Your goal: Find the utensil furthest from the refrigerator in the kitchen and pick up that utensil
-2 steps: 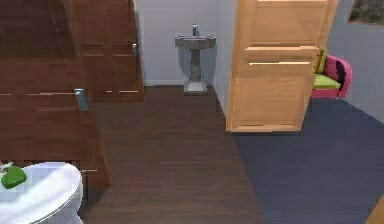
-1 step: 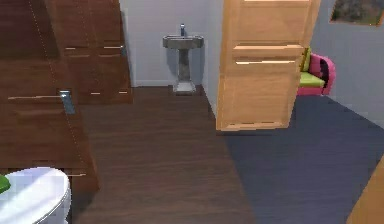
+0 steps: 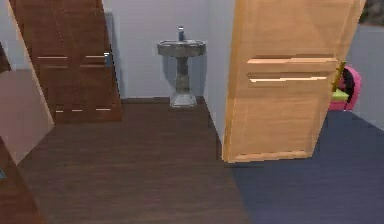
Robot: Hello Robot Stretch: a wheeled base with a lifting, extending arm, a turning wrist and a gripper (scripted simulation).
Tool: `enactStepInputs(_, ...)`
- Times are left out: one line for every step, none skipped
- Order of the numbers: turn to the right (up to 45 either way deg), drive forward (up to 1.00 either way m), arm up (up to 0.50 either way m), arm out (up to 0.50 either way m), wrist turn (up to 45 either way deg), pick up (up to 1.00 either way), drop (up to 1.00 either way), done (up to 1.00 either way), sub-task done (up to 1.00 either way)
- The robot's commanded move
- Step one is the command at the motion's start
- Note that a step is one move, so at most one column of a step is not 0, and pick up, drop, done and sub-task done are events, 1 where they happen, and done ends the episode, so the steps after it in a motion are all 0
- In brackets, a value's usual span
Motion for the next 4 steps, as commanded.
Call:
enactStepInputs(45.0,0.00,0.00,0.00,0.0,0.00,0.00,0.00,0.00)
enactStepInputs(12.0,0.00,0.00,0.00,0.0,0.00,0.00,0.00,0.00)
enactStepInputs(0.0,1.00,0.00,0.00,0.0,0.00,0.00,0.00,0.00)
enactStepInputs(0.0,0.40,0.00,0.00,0.0,0.00,0.00,0.00,0.00)
